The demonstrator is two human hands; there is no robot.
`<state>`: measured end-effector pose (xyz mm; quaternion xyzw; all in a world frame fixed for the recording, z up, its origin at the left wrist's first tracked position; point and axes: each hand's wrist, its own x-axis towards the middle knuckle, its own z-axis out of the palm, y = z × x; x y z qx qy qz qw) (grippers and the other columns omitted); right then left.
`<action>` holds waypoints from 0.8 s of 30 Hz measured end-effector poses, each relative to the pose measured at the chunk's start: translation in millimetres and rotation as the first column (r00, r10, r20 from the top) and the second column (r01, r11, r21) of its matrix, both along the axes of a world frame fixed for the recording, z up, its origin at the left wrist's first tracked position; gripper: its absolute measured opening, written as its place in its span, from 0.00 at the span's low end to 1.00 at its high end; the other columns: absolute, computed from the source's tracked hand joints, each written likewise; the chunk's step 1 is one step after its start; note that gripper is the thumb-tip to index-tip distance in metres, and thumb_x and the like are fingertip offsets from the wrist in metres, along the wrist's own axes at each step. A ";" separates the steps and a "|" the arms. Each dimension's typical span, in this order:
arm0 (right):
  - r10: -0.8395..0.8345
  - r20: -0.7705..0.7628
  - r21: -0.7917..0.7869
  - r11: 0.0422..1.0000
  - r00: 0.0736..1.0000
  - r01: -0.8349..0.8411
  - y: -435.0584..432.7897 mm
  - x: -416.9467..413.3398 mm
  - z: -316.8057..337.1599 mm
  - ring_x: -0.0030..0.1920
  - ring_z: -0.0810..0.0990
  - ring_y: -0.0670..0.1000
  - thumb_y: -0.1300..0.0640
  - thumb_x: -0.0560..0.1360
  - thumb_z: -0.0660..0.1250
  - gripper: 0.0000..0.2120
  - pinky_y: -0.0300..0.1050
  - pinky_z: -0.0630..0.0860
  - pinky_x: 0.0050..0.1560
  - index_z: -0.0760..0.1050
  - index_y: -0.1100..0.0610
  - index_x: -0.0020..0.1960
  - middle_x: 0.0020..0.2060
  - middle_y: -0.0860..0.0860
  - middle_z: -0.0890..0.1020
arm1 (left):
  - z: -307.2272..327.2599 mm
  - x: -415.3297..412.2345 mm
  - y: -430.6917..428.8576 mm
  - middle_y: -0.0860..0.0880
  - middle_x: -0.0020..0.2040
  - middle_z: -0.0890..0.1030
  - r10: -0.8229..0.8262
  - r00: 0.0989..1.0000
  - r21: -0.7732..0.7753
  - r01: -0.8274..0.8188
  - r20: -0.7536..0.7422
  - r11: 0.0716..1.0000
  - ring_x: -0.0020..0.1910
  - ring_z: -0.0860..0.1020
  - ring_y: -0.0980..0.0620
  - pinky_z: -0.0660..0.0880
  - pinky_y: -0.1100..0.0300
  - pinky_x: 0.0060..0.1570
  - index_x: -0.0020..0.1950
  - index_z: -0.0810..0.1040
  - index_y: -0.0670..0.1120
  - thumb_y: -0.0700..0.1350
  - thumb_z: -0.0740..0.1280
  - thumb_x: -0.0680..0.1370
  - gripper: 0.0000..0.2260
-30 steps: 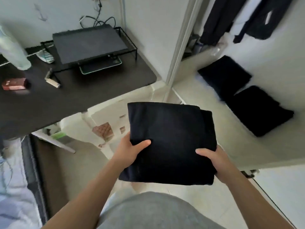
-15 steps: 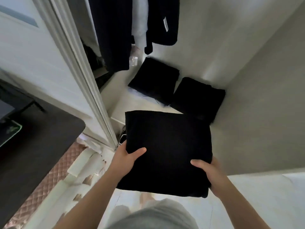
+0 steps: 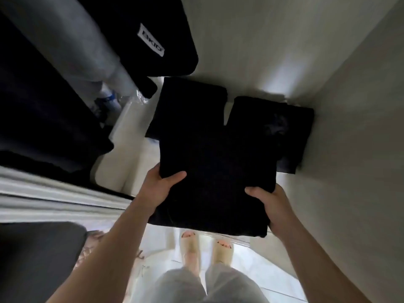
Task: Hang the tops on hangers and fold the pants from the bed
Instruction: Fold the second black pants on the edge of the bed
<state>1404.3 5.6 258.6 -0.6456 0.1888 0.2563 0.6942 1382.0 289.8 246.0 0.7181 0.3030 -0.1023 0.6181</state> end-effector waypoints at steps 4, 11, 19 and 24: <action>-0.070 0.029 0.033 0.997 0.997 0.069 24.9 48.5 -18.9 0.48 0.87 0.55 0.56 0.63 0.75 0.15 0.49 0.81 0.46 0.84 0.49 0.50 0.48 0.53 0.87 | -22.7 66.3 25.2 0.59 0.51 0.85 -0.053 0.998 0.034 0.053 0.022 0.998 0.51 0.83 0.56 0.79 0.57 0.52 0.57 0.79 0.62 0.59 0.79 0.65 0.22; -0.149 0.161 0.135 0.983 0.976 0.128 63.6 148.6 -50.4 0.49 0.86 0.57 0.58 0.65 0.75 0.16 0.54 0.83 0.46 0.82 0.51 0.53 0.48 0.55 0.86 | -40.3 181.8 60.7 0.54 0.55 0.85 -0.084 0.965 0.075 0.068 0.247 0.995 0.54 0.84 0.53 0.78 0.54 0.53 0.60 0.81 0.58 0.57 0.78 0.65 0.24; -0.079 0.176 0.184 0.982 0.981 0.046 109.8 228.1 -106.7 0.50 0.86 0.53 0.59 0.70 0.75 0.20 0.53 0.83 0.49 0.79 0.47 0.60 0.51 0.50 0.86 | -79.8 252.0 100.3 0.56 0.57 0.84 -0.026 0.945 0.243 -0.057 0.326 0.968 0.57 0.82 0.54 0.77 0.55 0.57 0.63 0.79 0.59 0.55 0.76 0.69 0.23; -0.042 0.090 -0.003 0.999 0.995 0.042 121.4 241.4 -139.6 0.55 0.82 0.52 0.52 0.74 0.75 0.27 0.52 0.80 0.56 0.68 0.48 0.69 0.59 0.50 0.81 | -114.9 257.2 90.8 0.46 0.66 0.78 -0.041 0.980 0.498 -0.063 0.195 0.865 0.67 0.75 0.44 0.70 0.52 0.67 0.74 0.69 0.45 0.46 0.71 0.78 0.26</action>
